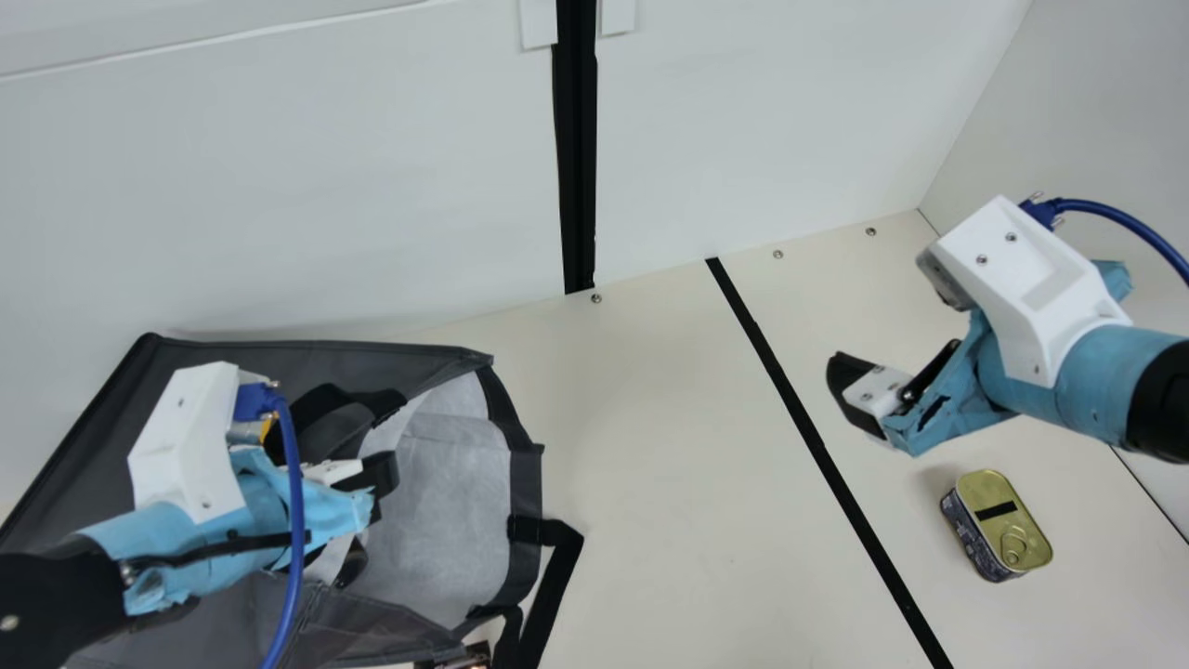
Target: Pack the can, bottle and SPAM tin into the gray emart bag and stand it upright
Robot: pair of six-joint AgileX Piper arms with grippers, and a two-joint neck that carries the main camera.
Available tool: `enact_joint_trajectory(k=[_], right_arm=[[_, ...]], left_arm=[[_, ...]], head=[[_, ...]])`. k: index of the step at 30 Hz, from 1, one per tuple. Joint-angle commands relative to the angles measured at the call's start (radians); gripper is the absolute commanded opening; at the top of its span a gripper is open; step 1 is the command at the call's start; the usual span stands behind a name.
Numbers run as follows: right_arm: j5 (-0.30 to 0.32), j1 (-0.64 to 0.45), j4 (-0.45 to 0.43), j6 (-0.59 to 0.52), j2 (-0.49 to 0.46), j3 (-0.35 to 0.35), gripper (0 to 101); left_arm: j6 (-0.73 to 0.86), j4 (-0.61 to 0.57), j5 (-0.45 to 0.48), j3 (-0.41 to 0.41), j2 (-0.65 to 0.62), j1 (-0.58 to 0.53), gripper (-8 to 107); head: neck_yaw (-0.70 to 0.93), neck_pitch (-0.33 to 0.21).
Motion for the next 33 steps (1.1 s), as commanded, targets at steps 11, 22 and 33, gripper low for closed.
enact_joint_trajectory(k=[11,22,33], right_arm=[[0.026,0.051,-0.310,0.327,-0.035,-0.027,95],[0.121,0.104,-0.475,0.536,-0.074,-0.039,95],[0.164,0.114,-0.547,0.634,-0.123,0.007,95]], left_arm=[[0.000,0.000,0.000,0.000,0.000,0.000,-8],[0.000,0.000,0.000,0.000,0.000,0.000,-8],[0.000,0.000,0.000,0.000,0.000,0.000,-8]], head=[[-0.002,-0.023],[-0.002,-0.023],[-0.002,-0.023]])
